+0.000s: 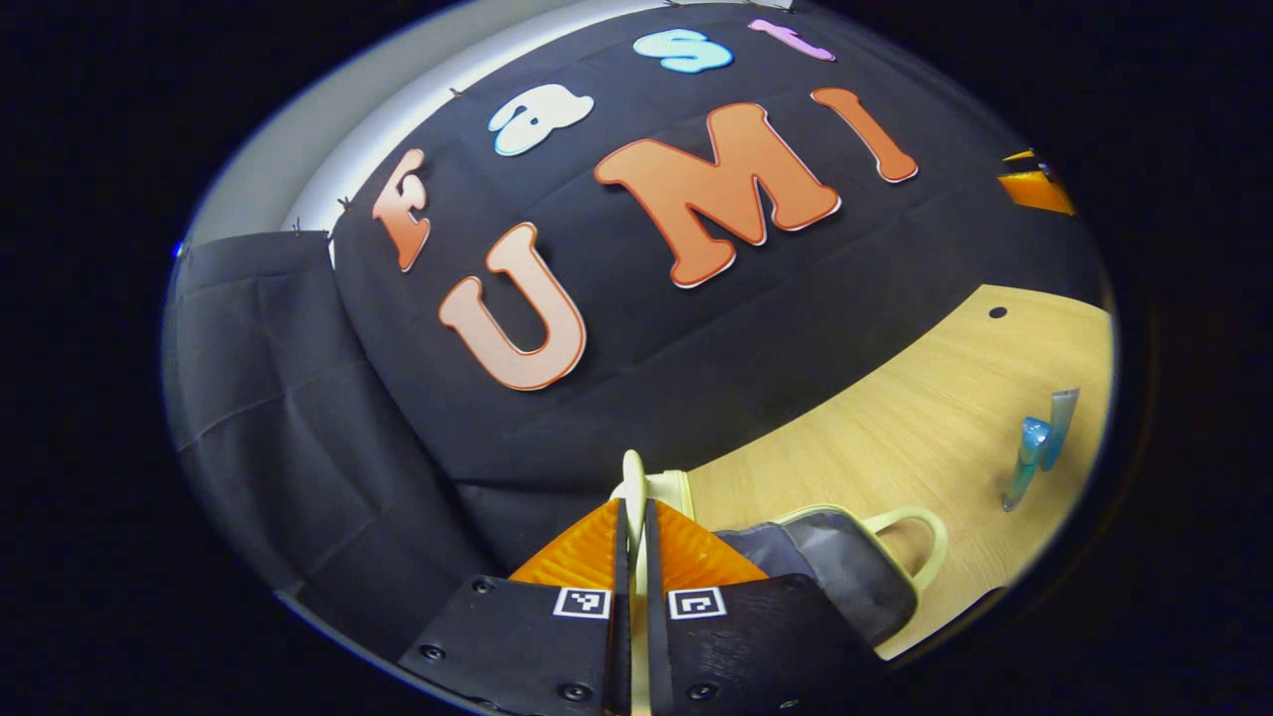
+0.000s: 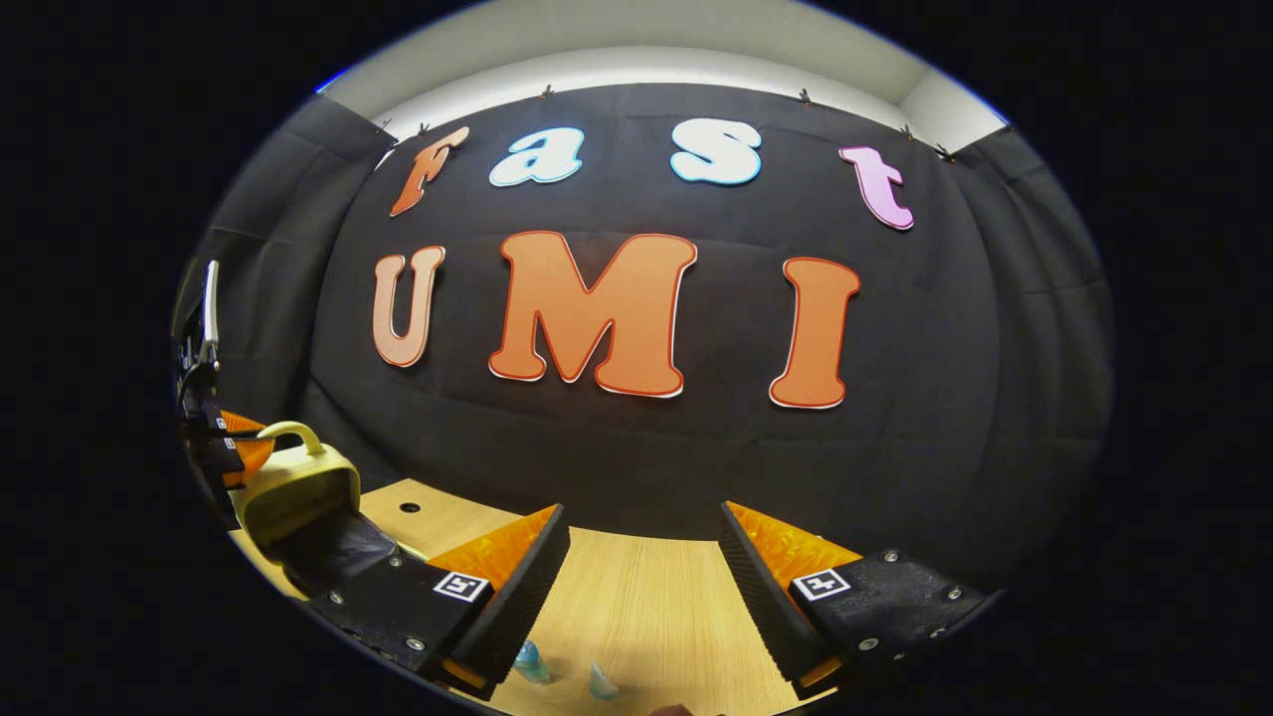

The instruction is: First open the suitcase, pack the skin care products into it, and then close the suitcase.

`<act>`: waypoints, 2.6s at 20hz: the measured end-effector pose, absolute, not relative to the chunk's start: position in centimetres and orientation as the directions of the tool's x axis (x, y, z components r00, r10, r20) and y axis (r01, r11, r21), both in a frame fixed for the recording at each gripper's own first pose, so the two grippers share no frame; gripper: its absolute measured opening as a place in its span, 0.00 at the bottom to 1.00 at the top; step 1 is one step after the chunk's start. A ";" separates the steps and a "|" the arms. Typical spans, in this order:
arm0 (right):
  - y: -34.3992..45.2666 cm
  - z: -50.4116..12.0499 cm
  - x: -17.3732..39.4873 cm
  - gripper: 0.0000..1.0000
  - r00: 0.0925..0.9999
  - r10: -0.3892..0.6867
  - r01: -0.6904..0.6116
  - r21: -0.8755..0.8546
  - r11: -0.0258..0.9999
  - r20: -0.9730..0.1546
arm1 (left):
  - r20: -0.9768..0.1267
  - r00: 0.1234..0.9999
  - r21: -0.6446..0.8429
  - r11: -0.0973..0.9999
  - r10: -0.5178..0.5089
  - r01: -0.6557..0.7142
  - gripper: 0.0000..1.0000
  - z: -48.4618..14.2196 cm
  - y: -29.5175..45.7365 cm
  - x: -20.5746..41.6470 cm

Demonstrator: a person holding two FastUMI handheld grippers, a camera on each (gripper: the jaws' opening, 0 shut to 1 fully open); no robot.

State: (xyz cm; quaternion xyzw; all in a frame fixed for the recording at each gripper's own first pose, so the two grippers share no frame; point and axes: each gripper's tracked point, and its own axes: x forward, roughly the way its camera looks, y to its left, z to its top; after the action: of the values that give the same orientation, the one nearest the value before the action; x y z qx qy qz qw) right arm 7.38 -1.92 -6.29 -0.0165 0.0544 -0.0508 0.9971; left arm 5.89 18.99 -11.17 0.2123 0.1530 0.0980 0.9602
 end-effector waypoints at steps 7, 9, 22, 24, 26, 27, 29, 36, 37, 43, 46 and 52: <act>0.7 -6.7 8.2 0.95 0.986 -0.113 0.110 -0.034 0.993 -0.123 | -0.220 0.929 0.446 0.878 0.297 -0.175 0.07 -11.1 25.7 6.0; 1.2 -6.7 8.2 0.95 0.984 -0.120 0.116 -0.037 0.993 -0.130 | -0.215 0.925 0.445 0.875 0.313 -0.192 0.07 -11.4 27.6 6.0; 4.0 -8.7 7.8 0.95 0.963 -0.180 0.172 -0.055 0.984 -0.201 | -0.268 0.874 0.425 0.864 0.404 -0.269 0.07 -16.5 40.8 5.0; 4.5 -8.8 7.8 0.95 0.959 -0.194 0.185 -0.059 0.981 -0.205 | -0.292 0.863 0.411 0.869 0.412 -0.276 0.07 -18.0 42.5 4.9; 5.0 -9.2 7.7 0.95 0.955 -0.201 0.191 -0.064 0.979 -0.220 | -0.315 0.853 0.411 0.870 0.416 -0.272 0.07 -19.8 44.0 5.1; 5.2 -9.4 7.8 0.95 0.952 -0.203 0.194 -0.064 0.979 -0.229 | -0.332 0.848 0.416 0.871 0.413 -0.261 0.07 -20.7 44.7 5.4; 6.0 -9.7 7.9 0.95 0.948 -0.206 0.197 -0.064 0.978 -0.241 | -0.350 0.844 0.429 0.870 0.407 -0.243 0.07 -22.1 46.0 5.5; 7.9 -9.5 8.5 0.95 0.948 -0.209 0.189 -0.103 0.976 -0.238 | -0.445 0.789 0.422 0.876 0.424 -0.233 0.07 -29.1 49.0 6.1; 8.0 -9.6 8.6 0.95 0.949 -0.208 0.188 -0.106 0.977 -0.237 | -0.466 0.774 0.413 0.879 0.429 -0.238 0.07 -30.2 49.5 6.0; 7.2 -9.9 8.8 0.95 0.943 -0.216 0.197 -0.099 0.975 -0.252 | -0.542 0.698 0.400 0.875 0.467 -0.274 0.07 -34.8 50.7 4.2; 6.2 -10.1 8.6 0.95 0.944 -0.209 0.190 -0.095 0.977 -0.255 | -0.514 0.696 0.426 0.853 0.502 -0.300 0.18 -33.5 50.1 3.8; 3.3 -10.1 8.2 0.96 0.951 -0.190 0.177 -0.078 0.981 -0.242 | -0.469 0.768 0.411 0.878 0.436 -0.247 0.59 -29.0 42.9 4.6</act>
State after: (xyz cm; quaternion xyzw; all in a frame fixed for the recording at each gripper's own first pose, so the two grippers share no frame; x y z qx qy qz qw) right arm 8.19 3.29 -10.08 -0.0279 0.1251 -0.0929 0.9874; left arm 4.59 42.88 -28.96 0.1648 0.2863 0.1846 0.9256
